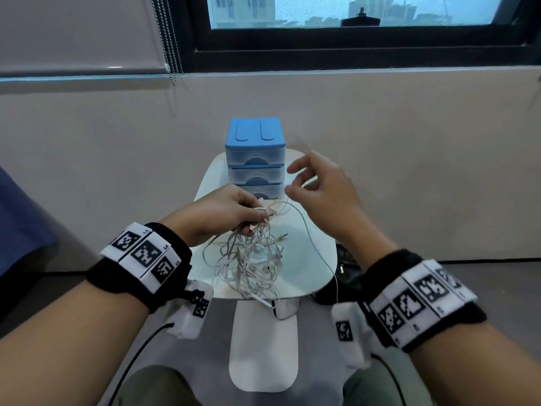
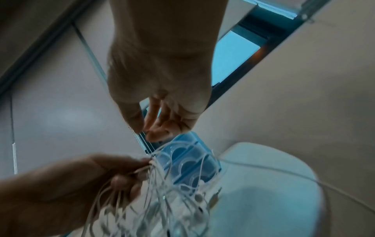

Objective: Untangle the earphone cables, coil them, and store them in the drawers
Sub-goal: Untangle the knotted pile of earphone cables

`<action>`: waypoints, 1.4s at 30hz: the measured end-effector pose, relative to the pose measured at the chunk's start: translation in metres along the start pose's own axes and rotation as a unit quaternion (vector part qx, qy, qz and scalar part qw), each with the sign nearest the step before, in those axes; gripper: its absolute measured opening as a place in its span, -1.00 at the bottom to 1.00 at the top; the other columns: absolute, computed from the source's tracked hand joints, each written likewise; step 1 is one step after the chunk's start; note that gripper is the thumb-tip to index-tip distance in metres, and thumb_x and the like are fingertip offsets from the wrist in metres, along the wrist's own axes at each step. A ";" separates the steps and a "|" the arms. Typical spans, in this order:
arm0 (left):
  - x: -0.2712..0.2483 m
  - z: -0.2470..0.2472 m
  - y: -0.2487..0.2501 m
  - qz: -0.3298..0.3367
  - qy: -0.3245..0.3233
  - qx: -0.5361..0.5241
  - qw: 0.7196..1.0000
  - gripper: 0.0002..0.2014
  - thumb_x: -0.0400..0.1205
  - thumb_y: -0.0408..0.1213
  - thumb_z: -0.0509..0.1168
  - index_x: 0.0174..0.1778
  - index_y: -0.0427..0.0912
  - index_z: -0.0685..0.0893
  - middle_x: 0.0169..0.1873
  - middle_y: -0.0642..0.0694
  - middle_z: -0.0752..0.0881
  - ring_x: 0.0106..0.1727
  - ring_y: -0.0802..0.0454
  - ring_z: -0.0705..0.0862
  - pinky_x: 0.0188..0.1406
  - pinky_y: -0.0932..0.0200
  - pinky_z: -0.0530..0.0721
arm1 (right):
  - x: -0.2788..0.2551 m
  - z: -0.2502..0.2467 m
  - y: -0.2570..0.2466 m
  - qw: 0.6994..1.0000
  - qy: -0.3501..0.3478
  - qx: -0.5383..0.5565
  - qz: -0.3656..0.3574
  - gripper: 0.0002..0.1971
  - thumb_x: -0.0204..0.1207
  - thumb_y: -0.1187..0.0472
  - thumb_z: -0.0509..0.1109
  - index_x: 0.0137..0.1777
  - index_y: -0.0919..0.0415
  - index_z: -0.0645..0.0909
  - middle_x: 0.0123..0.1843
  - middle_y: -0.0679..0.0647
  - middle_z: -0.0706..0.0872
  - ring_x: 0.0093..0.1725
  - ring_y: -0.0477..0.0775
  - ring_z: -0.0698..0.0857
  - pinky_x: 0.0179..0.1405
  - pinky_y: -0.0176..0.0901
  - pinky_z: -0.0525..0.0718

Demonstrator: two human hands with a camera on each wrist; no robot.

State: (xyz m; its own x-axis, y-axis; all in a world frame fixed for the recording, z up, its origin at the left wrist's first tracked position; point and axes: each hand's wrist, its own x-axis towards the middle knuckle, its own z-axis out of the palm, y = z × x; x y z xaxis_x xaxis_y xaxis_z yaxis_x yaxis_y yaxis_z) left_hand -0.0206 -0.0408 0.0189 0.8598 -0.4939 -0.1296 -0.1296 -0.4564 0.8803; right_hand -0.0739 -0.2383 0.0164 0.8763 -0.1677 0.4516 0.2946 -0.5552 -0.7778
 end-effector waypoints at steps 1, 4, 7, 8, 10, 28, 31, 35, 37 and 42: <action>0.001 0.001 -0.002 -0.003 0.009 -0.019 1.000 -0.85 0.70 -0.35 0.44 -0.03 -0.40 0.82 -0.26 -0.10 0.73 -0.19 -0.08 0.64 0.03 -0.01 0.70 | -0.007 0.004 0.001 0.998 -0.020 0.050 0.019 -0.82 0.48 0.28 0.56 -0.04 0.00 0.67 -0.23 0.01 0.77 -0.31 0.01 0.74 -0.20 -0.12 0.72; 0.002 0.004 -0.003 -0.003 0.031 -0.062 0.998 -0.81 0.71 -0.38 0.41 0.04 -0.50 0.79 -0.18 -0.18 0.73 -0.22 -0.02 0.64 -0.09 0.15 0.74 | -0.024 0.022 0.006 0.990 -0.122 0.067 0.024 -0.92 0.46 0.26 0.56 -0.22 0.08 0.76 -0.41 0.01 0.74 -0.42 -0.01 0.69 -0.24 0.18 0.81; 0.001 0.007 -0.002 -0.010 0.042 -0.127 0.991 -0.81 0.70 -0.41 0.41 0.03 -0.54 0.75 -0.23 -0.19 0.71 -0.47 0.13 0.56 -0.29 0.28 0.71 | -0.029 0.034 0.010 0.995 -0.100 -0.015 0.017 -0.88 0.49 0.27 0.55 -0.25 0.09 0.84 -0.48 -0.09 0.70 -0.50 -0.20 0.61 -0.41 -0.26 0.66; 0.000 0.007 -0.002 -0.014 0.044 -0.152 0.987 -0.84 0.70 -0.42 0.41 0.01 -0.51 0.75 -0.26 -0.19 0.70 -0.50 0.13 0.52 -0.33 0.28 0.71 | -0.030 0.036 0.010 0.996 -0.086 -0.020 0.017 -0.88 0.49 0.28 0.56 -0.25 0.10 0.84 -0.48 -0.11 0.69 -0.51 -0.20 0.61 -0.45 -0.41 0.57; -0.001 0.006 -0.003 -0.021 0.048 -0.199 0.979 -0.88 0.70 -0.45 0.39 0.00 -0.48 0.74 -0.31 -0.17 0.69 -0.52 0.12 0.52 -0.38 0.29 0.71 | -0.031 0.038 0.008 0.997 -0.068 -0.029 0.017 -0.88 0.47 0.30 0.58 -0.24 0.07 0.84 -0.46 -0.12 0.70 -0.48 -0.20 0.63 -0.44 -0.47 0.54; -0.013 0.008 -0.002 -0.023 0.060 -0.308 0.949 -0.91 0.73 -0.50 0.29 0.09 -0.41 0.68 -0.37 -0.14 0.63 -0.58 0.15 0.45 -0.49 0.25 0.67 | -0.035 0.047 -0.004 0.997 0.033 -0.072 -0.015 -0.84 0.41 0.24 0.52 -0.37 0.05 0.68 -0.44 -0.11 0.62 -0.37 -0.11 0.57 -0.38 -0.43 0.41; -0.012 0.011 -0.003 0.004 0.093 -0.255 0.962 -0.75 0.74 -0.47 0.28 0.31 -0.18 0.56 -0.28 -0.14 0.59 -0.56 0.12 0.38 -0.46 0.15 0.57 | -0.031 0.036 -0.003 0.998 0.044 -0.042 0.006 -0.86 0.38 0.28 0.50 -0.38 0.11 0.68 -0.43 -0.04 0.68 -0.40 -0.11 0.57 -0.39 -0.37 0.49; -0.018 0.016 0.001 0.121 0.044 -0.163 0.978 -0.60 0.77 -0.26 0.35 0.48 0.17 0.46 -0.25 -0.14 0.62 -0.43 0.07 0.47 -0.35 0.15 0.54 | -0.024 0.026 -0.009 0.993 -0.007 0.074 0.088 -0.82 0.45 0.26 0.44 -0.38 0.13 0.59 -0.42 -0.07 0.65 -0.38 -0.08 0.56 -0.36 -0.20 0.52; -0.019 0.019 0.004 0.184 0.036 -0.077 0.979 -0.71 0.76 -0.18 0.37 0.38 0.17 0.61 -0.24 -0.11 0.66 -0.30 0.06 0.55 -0.31 0.21 0.57 | -0.019 0.021 -0.017 0.967 -0.030 0.218 0.131 -0.83 0.42 0.27 0.35 -0.40 0.13 0.56 -0.43 -0.03 0.61 -0.38 -0.07 0.54 -0.37 -0.19 0.44; -0.012 0.018 0.009 0.180 0.068 -0.136 0.972 -0.88 0.82 -0.25 0.28 0.12 -0.21 0.68 -0.34 -0.15 0.57 -0.34 -0.09 0.45 -0.45 0.25 0.47 | -0.011 0.002 -0.033 0.895 -0.053 0.407 0.177 -0.91 0.38 0.27 0.26 -0.33 0.13 0.52 -0.31 0.02 0.60 -0.36 -0.07 0.49 -0.32 -0.13 0.39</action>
State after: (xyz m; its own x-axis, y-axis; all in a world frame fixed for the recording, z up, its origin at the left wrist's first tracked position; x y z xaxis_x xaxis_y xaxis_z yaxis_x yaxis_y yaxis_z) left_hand -0.0409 -0.0522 0.0206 0.8431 -0.4739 0.2542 -0.3140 -0.0502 0.9481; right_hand -0.0924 -0.2166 0.0369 0.9880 -0.1146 0.1035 0.1338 0.3011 -0.9442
